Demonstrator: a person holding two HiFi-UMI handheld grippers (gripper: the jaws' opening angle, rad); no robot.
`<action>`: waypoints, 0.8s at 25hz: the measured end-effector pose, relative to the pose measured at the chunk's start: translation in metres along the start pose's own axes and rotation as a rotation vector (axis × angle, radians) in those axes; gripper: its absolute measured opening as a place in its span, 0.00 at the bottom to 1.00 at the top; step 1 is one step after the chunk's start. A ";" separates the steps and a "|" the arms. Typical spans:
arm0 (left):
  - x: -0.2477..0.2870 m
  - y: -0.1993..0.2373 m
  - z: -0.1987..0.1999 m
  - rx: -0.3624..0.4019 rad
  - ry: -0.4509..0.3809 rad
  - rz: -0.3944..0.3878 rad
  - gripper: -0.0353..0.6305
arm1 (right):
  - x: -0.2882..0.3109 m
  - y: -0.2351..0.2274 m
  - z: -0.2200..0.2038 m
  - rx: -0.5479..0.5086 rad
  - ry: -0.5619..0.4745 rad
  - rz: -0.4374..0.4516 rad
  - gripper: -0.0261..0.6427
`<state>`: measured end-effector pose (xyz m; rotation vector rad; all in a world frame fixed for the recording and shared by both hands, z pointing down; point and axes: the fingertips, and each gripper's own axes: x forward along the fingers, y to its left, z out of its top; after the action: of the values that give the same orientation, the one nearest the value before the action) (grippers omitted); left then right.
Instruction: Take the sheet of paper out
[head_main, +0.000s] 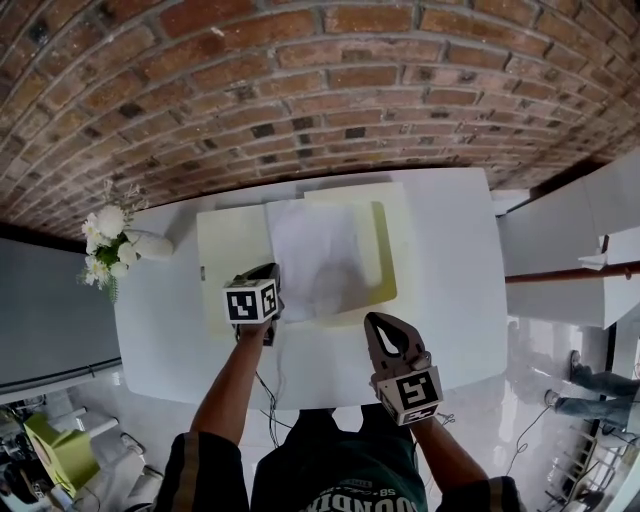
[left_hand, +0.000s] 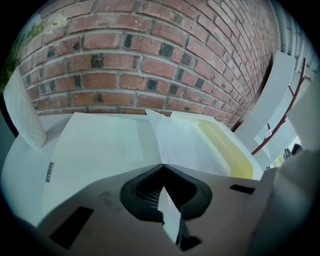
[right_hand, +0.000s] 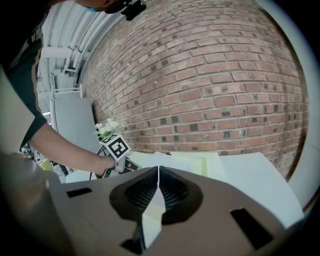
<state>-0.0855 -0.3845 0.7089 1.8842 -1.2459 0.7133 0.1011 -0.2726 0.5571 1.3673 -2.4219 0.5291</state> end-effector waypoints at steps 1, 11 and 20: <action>-0.004 0.001 0.001 0.017 -0.007 0.006 0.07 | -0.001 0.001 0.001 0.001 -0.004 -0.003 0.14; -0.045 0.012 0.007 0.040 -0.086 0.023 0.07 | -0.007 0.020 0.011 -0.022 -0.033 -0.007 0.14; -0.085 0.016 0.017 0.063 -0.174 0.023 0.07 | -0.014 0.041 0.019 -0.041 -0.056 0.000 0.14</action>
<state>-0.1310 -0.3587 0.6376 2.0217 -1.3699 0.6174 0.0710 -0.2508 0.5277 1.3833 -2.4624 0.4446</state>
